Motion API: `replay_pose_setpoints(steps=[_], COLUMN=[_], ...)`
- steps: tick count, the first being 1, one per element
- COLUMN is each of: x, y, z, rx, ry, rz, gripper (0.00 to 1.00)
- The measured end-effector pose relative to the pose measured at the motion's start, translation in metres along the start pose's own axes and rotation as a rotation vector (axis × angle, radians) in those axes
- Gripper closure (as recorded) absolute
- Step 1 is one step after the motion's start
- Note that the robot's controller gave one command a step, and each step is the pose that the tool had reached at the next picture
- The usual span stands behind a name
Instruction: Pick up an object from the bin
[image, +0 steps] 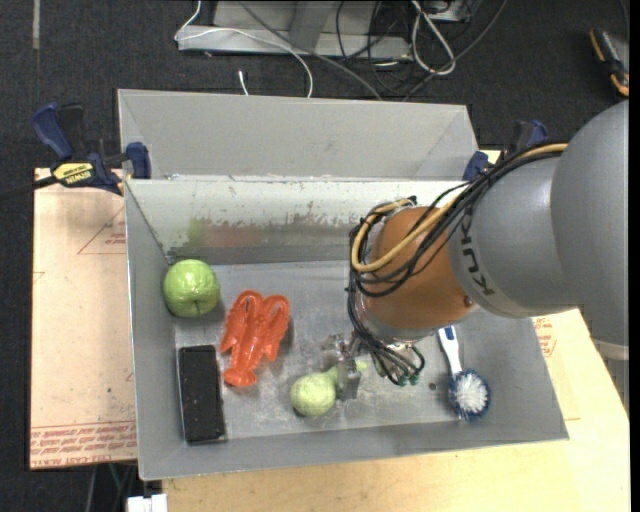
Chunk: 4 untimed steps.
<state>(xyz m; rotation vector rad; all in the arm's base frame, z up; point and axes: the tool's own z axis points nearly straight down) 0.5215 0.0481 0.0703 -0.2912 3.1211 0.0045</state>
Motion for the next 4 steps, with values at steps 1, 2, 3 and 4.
replay_pose_setpoints(steps=[1, 2, 3, 4], x=[0.013, 0.005, 0.004, 0.006], y=[-0.003, -0.002, -0.002, -0.005], z=[-0.090, -0.127, -0.137, -0.167], rx=[-0.001, 0.000, -0.002, -0.001], ry=[0.004, -0.001, 0.015, -0.002], rz=[0.011, 0.011, 0.012, -0.015], gripper=[1.00, 1.00, 1.00, 1.00])
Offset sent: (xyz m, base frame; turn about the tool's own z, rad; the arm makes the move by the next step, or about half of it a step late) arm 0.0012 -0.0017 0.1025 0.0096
